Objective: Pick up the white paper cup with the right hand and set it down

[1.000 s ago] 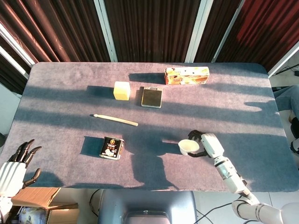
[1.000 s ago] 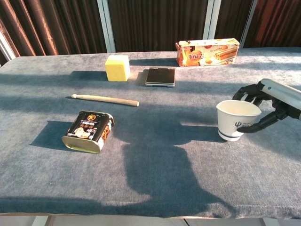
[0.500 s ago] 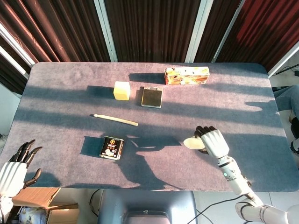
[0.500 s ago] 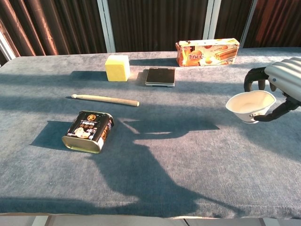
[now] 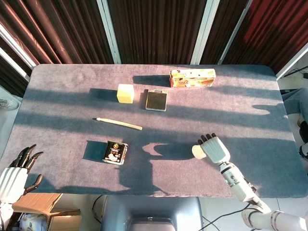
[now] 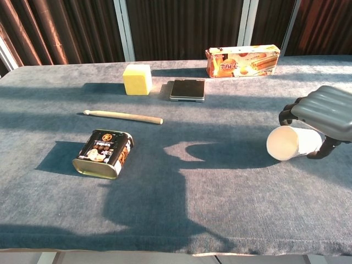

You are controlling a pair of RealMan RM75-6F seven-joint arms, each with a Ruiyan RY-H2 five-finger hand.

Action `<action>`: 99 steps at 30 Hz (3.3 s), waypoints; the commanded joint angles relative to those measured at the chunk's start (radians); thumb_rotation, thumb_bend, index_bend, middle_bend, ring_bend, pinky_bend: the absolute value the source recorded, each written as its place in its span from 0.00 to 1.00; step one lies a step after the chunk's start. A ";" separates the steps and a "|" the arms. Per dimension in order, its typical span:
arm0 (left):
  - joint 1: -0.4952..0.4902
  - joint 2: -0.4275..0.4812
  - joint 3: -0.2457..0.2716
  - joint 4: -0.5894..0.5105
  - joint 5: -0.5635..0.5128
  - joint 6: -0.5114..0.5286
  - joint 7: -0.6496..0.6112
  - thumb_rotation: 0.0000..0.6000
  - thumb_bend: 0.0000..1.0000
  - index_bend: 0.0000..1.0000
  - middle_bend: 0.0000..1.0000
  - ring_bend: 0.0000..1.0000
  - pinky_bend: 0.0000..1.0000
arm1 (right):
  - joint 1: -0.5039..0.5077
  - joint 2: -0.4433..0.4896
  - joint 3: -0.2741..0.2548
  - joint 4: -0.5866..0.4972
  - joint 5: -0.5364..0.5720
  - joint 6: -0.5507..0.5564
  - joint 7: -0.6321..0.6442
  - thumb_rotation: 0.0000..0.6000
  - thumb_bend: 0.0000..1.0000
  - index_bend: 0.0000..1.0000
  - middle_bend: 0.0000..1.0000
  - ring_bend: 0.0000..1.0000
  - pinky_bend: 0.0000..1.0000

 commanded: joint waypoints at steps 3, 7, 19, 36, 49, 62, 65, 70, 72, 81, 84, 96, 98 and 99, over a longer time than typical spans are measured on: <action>-0.001 -0.001 0.001 0.000 0.001 -0.003 0.002 1.00 0.39 0.19 0.02 0.02 0.30 | 0.012 -0.004 -0.008 0.047 -0.010 -0.008 0.164 1.00 0.20 0.26 0.26 0.23 0.40; -0.003 -0.002 0.001 -0.001 0.000 -0.006 0.007 1.00 0.39 0.19 0.02 0.02 0.30 | 0.016 0.002 -0.017 0.075 -0.015 -0.023 0.247 1.00 0.20 0.18 0.20 0.20 0.37; -0.004 -0.002 0.001 -0.002 -0.002 -0.011 0.011 1.00 0.38 0.19 0.03 0.03 0.30 | 0.028 -0.024 -0.037 0.161 -0.013 -0.061 0.324 1.00 0.23 0.59 0.41 0.43 0.58; -0.002 -0.001 0.003 -0.003 0.001 -0.005 0.007 1.00 0.38 0.19 0.03 0.03 0.30 | 0.010 -0.026 -0.030 0.240 -0.271 0.343 -0.081 1.00 0.29 0.69 0.48 0.49 0.62; -0.001 0.000 0.003 -0.005 0.002 -0.004 0.005 1.00 0.38 0.19 0.03 0.03 0.30 | 0.074 0.065 -0.082 0.216 -0.431 0.231 -0.594 1.00 0.30 0.69 0.48 0.44 0.56; 0.000 0.002 0.002 -0.003 0.001 -0.002 -0.001 1.00 0.38 0.19 0.04 0.03 0.30 | 0.094 0.035 -0.079 0.184 -0.342 -0.008 -0.742 1.00 0.30 0.61 0.48 0.33 0.44; 0.001 0.003 0.002 -0.003 0.002 0.000 -0.003 1.00 0.39 0.19 0.04 0.03 0.30 | 0.091 0.025 -0.077 0.188 -0.334 -0.013 -0.739 1.00 0.30 0.58 0.47 0.31 0.41; 0.001 0.004 0.002 -0.002 0.002 0.000 -0.007 1.00 0.38 0.19 0.04 0.03 0.30 | 0.084 0.017 -0.074 0.193 -0.327 0.008 -0.700 1.00 0.30 0.37 0.29 0.27 0.37; 0.001 0.004 0.002 -0.002 0.003 0.001 -0.006 1.00 0.38 0.19 0.04 0.03 0.30 | 0.086 0.015 -0.079 0.203 -0.338 0.027 -0.662 1.00 0.30 0.24 0.19 0.26 0.36; 0.002 0.004 0.001 0.000 0.001 0.002 -0.010 1.00 0.38 0.19 0.04 0.03 0.30 | -0.009 0.097 -0.014 -0.048 -0.143 0.077 -0.433 1.00 0.30 0.00 0.02 0.11 0.19; 0.000 0.004 0.001 -0.001 0.000 -0.003 -0.007 1.00 0.38 0.19 0.04 0.03 0.30 | -0.055 0.210 0.013 -0.295 0.002 0.049 -0.360 1.00 0.30 0.01 0.02 0.09 0.18; 0.000 0.001 0.001 -0.005 -0.005 -0.008 0.008 1.00 0.39 0.19 0.04 0.03 0.30 | -0.149 0.352 -0.010 -0.297 -0.203 0.258 0.365 1.00 0.30 0.08 0.07 0.09 0.16; -0.001 0.000 0.000 -0.006 -0.005 -0.008 0.011 1.00 0.38 0.19 0.04 0.03 0.30 | -0.171 0.309 -0.008 -0.236 -0.206 0.312 0.405 1.00 0.31 0.10 0.08 0.09 0.16; -0.001 0.000 0.000 -0.006 -0.005 -0.008 0.012 1.00 0.38 0.19 0.04 0.03 0.30 | -0.178 0.291 -0.006 -0.210 -0.207 0.333 0.422 1.00 0.32 0.10 0.08 0.09 0.16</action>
